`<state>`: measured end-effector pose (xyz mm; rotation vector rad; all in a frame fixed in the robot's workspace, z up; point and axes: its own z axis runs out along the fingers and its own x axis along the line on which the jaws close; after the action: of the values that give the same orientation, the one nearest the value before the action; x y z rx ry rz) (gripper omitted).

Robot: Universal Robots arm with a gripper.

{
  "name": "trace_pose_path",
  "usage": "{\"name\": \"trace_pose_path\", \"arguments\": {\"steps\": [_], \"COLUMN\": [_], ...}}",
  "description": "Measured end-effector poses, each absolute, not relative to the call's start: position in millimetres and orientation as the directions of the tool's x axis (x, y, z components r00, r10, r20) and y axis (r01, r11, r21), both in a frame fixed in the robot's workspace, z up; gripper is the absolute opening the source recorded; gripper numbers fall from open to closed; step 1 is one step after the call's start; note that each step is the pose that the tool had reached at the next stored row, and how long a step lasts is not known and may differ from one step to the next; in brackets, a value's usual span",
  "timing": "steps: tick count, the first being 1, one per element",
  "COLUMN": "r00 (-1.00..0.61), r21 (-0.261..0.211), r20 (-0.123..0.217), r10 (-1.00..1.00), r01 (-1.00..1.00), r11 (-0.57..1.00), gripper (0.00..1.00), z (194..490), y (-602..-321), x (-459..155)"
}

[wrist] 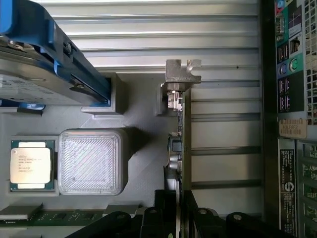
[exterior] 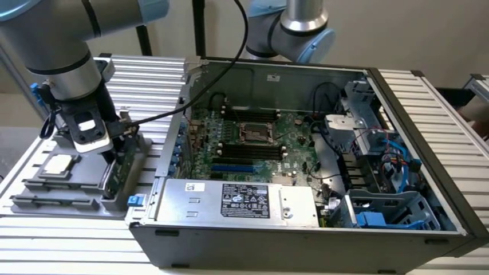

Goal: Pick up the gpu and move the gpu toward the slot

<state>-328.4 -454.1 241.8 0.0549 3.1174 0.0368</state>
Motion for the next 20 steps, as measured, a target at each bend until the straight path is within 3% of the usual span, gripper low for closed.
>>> {"name": "trace_pose_path", "arguments": {"steps": [10, 20], "r00": [-0.999, -0.999], "r21": [0.024, 0.023], "r20": [-0.018, -0.001], "r10": [0.035, 0.035], "r01": [0.035, 0.035], "r11": [0.999, 0.999], "gripper": [0.26, 0.26], "z": [244.7, 267.8], "y": [-454.1, -454.3], "x": [-327.5, -324.7]}}
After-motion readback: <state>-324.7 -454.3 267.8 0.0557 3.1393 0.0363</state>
